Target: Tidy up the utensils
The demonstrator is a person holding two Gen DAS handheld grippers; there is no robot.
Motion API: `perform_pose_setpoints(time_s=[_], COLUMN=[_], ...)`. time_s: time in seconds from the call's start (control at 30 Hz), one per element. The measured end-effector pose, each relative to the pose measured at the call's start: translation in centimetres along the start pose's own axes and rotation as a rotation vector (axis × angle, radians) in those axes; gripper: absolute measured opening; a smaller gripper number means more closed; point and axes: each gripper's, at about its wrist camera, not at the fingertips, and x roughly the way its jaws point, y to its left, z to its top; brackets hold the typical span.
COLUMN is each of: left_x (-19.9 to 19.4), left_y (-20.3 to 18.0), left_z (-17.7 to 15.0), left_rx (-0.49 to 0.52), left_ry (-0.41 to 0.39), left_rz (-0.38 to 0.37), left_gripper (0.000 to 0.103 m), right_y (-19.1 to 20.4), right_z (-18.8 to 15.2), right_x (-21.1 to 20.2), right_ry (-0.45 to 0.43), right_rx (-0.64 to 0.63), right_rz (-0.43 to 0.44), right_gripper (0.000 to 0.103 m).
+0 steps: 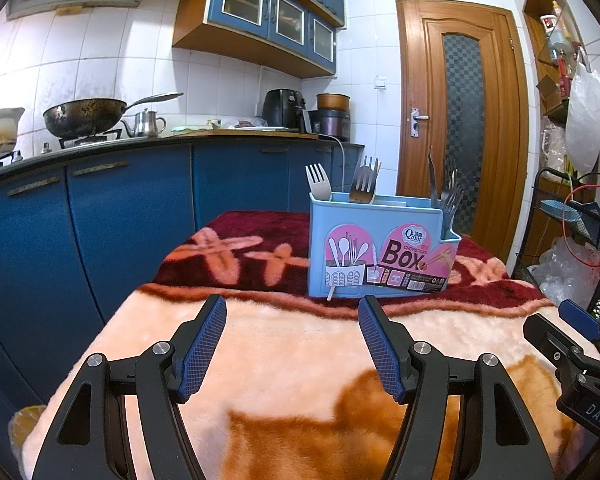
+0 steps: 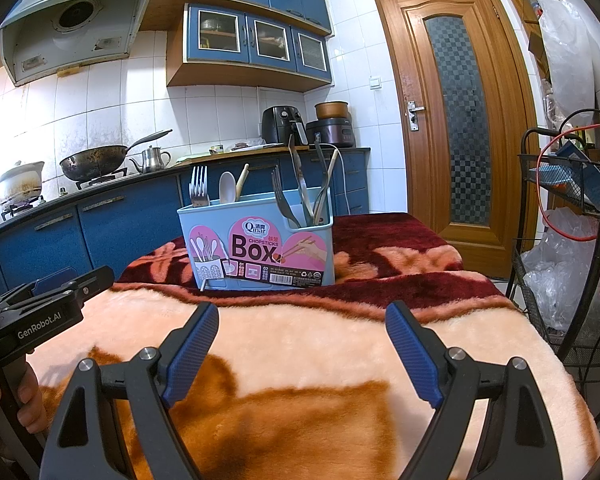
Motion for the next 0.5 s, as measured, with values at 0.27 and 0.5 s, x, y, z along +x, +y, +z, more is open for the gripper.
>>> perform_pose_setpoints(time_s=[0.27, 0.5], left_x=[0.03, 0.01], left_y=[0.06, 0.02], left_z=[0.10, 0.07], left_rx=[0.000, -0.001], left_ry=[0.000, 0.001], left_rz=[-0.001, 0.000], left_gripper=[0.070, 0.070], right_y=[-0.03, -0.10], right_z=[0.01, -0.01], right_x=[0.00, -0.07], right_ry=[0.000, 0.001], right_rx=[0.000, 0.001], right_rz=[0.000, -0.001], right_gripper=[0.087, 0.087])
